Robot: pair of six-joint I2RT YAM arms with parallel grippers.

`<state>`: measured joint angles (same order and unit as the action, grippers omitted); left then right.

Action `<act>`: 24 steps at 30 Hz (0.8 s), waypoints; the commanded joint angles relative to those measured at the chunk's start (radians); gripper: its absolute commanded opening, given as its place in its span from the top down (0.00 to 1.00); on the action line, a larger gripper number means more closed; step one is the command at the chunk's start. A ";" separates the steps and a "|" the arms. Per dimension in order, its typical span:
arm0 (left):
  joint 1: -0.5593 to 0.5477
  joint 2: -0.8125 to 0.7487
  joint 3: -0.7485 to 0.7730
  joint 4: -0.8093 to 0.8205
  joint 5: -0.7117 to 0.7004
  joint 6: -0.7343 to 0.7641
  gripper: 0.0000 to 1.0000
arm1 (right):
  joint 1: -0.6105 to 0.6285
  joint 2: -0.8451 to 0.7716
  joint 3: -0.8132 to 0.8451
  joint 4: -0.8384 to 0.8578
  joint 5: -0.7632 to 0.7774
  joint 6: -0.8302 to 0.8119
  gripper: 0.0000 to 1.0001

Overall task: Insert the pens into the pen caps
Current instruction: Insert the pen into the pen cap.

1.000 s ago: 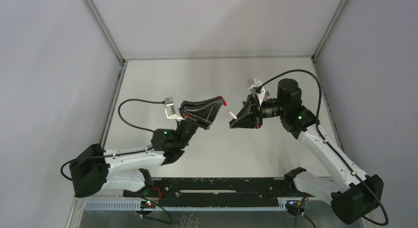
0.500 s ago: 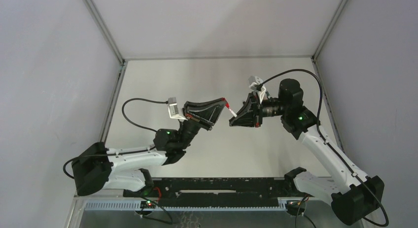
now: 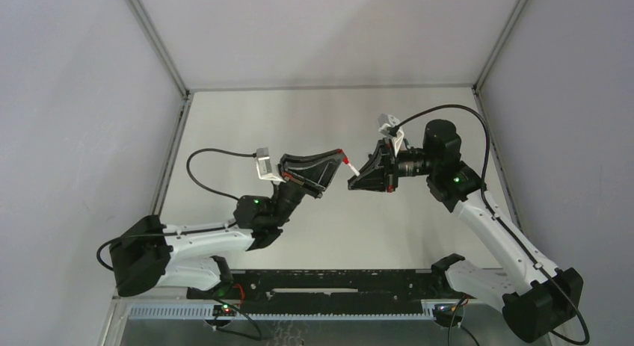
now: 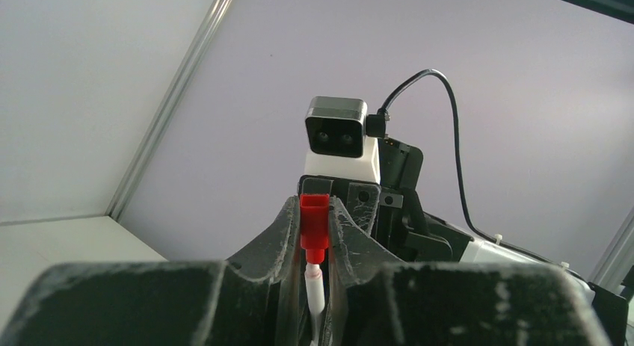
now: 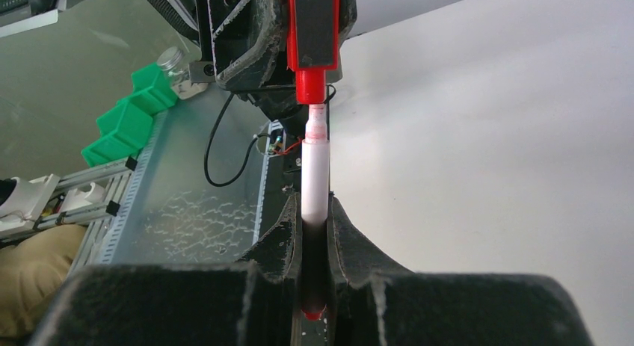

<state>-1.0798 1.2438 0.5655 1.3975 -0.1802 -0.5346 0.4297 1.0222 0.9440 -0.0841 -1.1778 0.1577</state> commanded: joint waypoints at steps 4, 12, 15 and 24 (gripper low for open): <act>-0.006 0.016 0.064 0.039 0.005 -0.028 1.00 | -0.009 -0.022 -0.001 0.037 0.014 0.025 1.00; -0.011 0.044 0.069 0.041 0.004 -0.049 1.00 | -0.011 -0.024 -0.005 0.056 0.013 0.043 1.00; -0.013 0.045 0.067 0.041 0.004 -0.052 1.00 | -0.017 -0.026 -0.005 0.060 0.016 0.050 1.00; -0.013 0.013 0.033 0.041 -0.031 -0.039 1.00 | -0.045 -0.035 -0.006 0.073 0.000 0.069 1.00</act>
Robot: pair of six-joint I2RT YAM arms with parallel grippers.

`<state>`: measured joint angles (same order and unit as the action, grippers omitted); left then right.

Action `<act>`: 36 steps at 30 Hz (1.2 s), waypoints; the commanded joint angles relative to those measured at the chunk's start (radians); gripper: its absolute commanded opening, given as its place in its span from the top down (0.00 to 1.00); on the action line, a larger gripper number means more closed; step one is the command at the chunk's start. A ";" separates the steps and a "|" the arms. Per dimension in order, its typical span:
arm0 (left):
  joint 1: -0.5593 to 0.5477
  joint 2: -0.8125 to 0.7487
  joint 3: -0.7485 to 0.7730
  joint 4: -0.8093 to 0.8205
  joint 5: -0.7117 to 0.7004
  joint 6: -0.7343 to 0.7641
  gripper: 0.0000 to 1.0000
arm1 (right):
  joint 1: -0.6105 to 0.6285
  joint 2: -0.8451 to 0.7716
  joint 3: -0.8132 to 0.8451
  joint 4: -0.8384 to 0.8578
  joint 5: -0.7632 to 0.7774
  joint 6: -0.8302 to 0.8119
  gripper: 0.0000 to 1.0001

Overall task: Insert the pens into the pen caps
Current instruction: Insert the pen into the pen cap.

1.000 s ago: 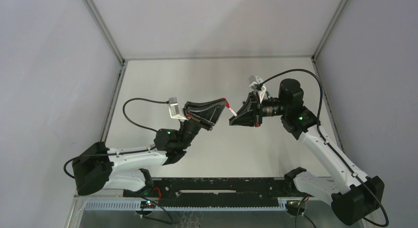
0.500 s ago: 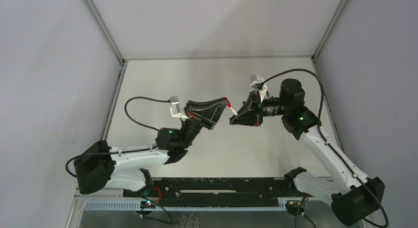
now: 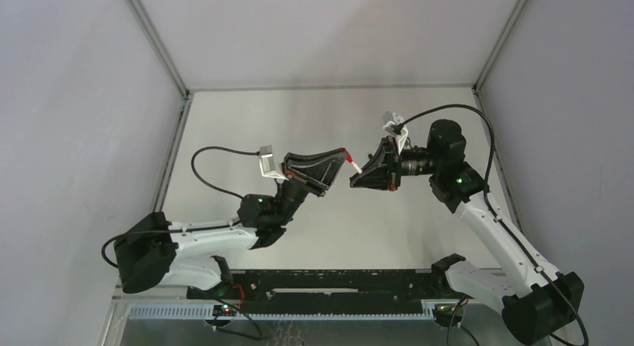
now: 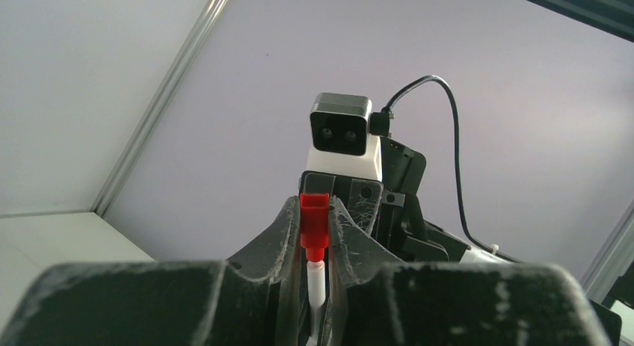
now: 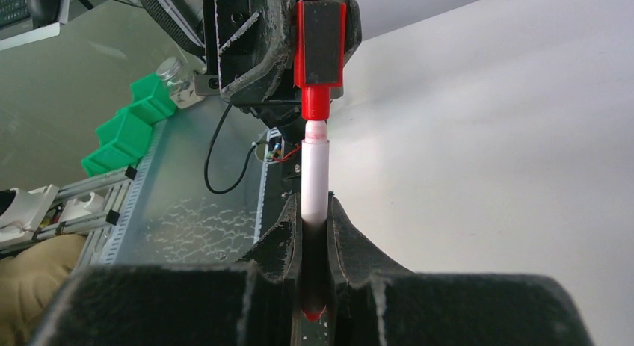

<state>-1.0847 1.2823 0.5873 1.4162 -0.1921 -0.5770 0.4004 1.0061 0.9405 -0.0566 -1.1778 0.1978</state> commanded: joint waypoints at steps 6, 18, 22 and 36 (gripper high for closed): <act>-0.007 -0.015 0.021 0.022 0.004 -0.014 0.99 | -0.006 -0.016 -0.012 0.047 0.007 0.032 1.00; -0.009 0.047 0.015 0.020 0.058 -0.053 0.96 | -0.031 -0.027 -0.017 0.047 0.030 0.026 1.00; -0.008 0.052 0.007 0.021 0.051 -0.073 0.83 | -0.030 -0.024 -0.025 0.047 0.026 0.019 1.00; -0.008 -0.057 -0.090 0.002 -0.061 -0.059 0.31 | -0.017 -0.011 -0.028 0.012 0.006 -0.069 1.00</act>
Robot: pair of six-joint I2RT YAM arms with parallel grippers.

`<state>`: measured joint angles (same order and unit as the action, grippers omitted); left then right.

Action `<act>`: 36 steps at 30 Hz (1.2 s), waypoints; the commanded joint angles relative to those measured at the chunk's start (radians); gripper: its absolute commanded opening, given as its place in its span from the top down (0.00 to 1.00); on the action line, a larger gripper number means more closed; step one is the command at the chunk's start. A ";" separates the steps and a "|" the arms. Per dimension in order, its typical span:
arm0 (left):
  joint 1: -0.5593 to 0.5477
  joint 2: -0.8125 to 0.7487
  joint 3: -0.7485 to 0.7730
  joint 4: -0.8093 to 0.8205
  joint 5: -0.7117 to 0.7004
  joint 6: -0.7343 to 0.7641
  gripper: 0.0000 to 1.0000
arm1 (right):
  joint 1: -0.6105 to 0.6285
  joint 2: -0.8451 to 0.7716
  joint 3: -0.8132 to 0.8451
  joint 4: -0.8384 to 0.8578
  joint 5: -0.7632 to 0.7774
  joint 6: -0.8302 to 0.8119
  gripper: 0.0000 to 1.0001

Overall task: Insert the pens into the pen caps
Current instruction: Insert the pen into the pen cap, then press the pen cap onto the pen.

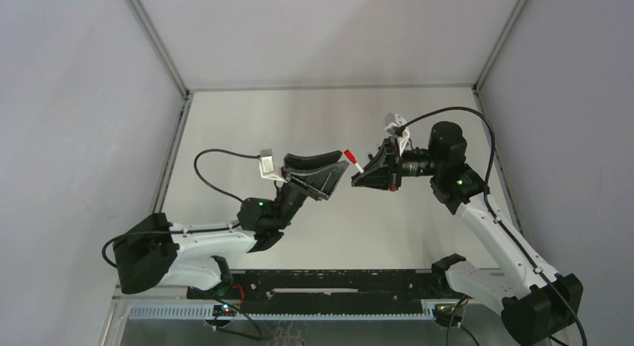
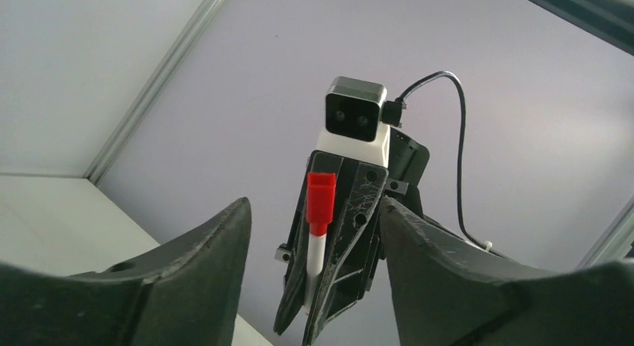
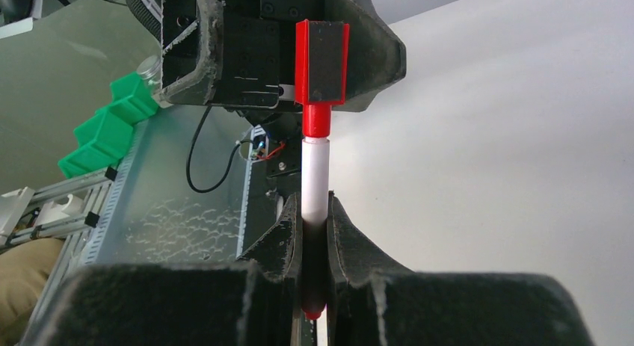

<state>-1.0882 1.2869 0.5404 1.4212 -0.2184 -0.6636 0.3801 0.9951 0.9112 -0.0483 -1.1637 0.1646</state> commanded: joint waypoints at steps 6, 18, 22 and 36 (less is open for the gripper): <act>0.028 -0.247 -0.079 -0.259 -0.031 0.058 0.18 | 0.001 0.001 0.002 -0.044 -0.091 -0.128 1.00; 0.056 -0.384 0.173 -0.956 0.083 0.088 0.12 | 0.030 0.029 0.002 -0.095 -0.101 -0.202 1.00; 0.055 -0.342 0.218 -0.956 0.094 0.075 0.14 | 0.040 0.039 0.002 -0.101 -0.096 -0.212 1.00; 0.056 -0.254 0.282 -0.942 0.113 0.024 0.36 | 0.052 0.050 0.002 -0.109 -0.067 -0.217 1.00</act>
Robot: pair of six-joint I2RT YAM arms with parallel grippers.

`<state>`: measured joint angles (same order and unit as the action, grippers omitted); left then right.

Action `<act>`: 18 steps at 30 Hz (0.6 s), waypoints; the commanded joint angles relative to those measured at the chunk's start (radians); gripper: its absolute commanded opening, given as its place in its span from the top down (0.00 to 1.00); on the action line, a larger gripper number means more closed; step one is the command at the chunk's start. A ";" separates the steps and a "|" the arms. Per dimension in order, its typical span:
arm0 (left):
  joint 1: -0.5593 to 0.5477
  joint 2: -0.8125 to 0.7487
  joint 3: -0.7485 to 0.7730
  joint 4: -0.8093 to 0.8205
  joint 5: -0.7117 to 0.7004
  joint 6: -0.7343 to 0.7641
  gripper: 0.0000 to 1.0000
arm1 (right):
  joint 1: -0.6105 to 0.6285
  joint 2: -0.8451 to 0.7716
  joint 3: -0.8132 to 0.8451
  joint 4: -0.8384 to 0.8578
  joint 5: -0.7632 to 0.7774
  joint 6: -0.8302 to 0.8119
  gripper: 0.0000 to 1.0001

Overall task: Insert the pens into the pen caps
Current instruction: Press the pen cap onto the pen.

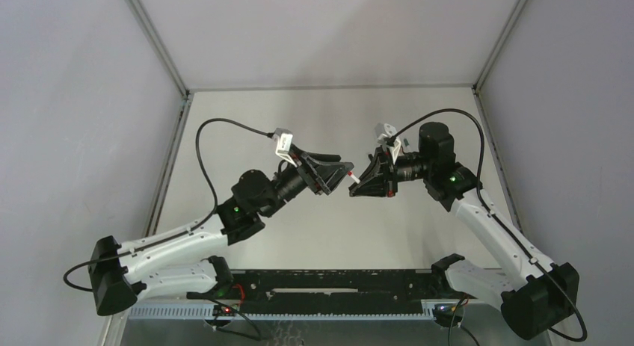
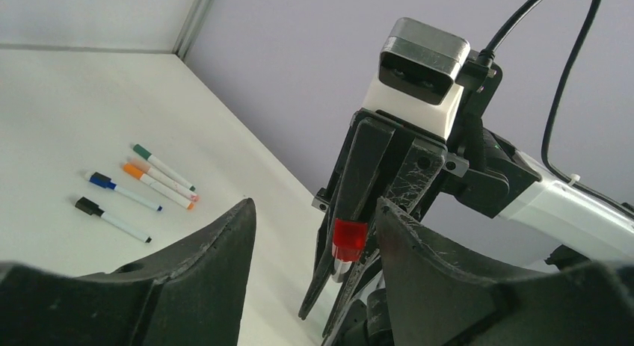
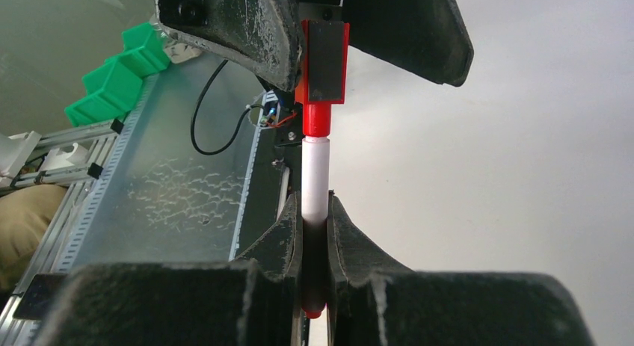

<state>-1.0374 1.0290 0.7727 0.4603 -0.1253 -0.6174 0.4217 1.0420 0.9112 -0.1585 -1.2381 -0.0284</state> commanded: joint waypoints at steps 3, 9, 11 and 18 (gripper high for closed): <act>0.005 0.006 0.049 0.030 0.027 -0.028 0.38 | 0.011 0.003 0.002 0.001 0.011 -0.025 1.00; 0.005 0.014 0.052 0.043 0.044 -0.034 0.47 | 0.011 0.003 0.002 -0.001 0.015 -0.025 1.00; 0.005 0.017 0.053 0.045 0.049 -0.037 0.50 | 0.011 0.002 0.002 -0.001 0.016 -0.025 1.00; 0.005 0.025 0.054 0.047 0.075 -0.039 0.80 | 0.009 0.002 0.002 -0.002 0.017 -0.024 1.00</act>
<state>-1.0378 1.0477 0.7738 0.4854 -0.0780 -0.6559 0.4259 1.0454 0.9112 -0.1680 -1.2152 -0.0372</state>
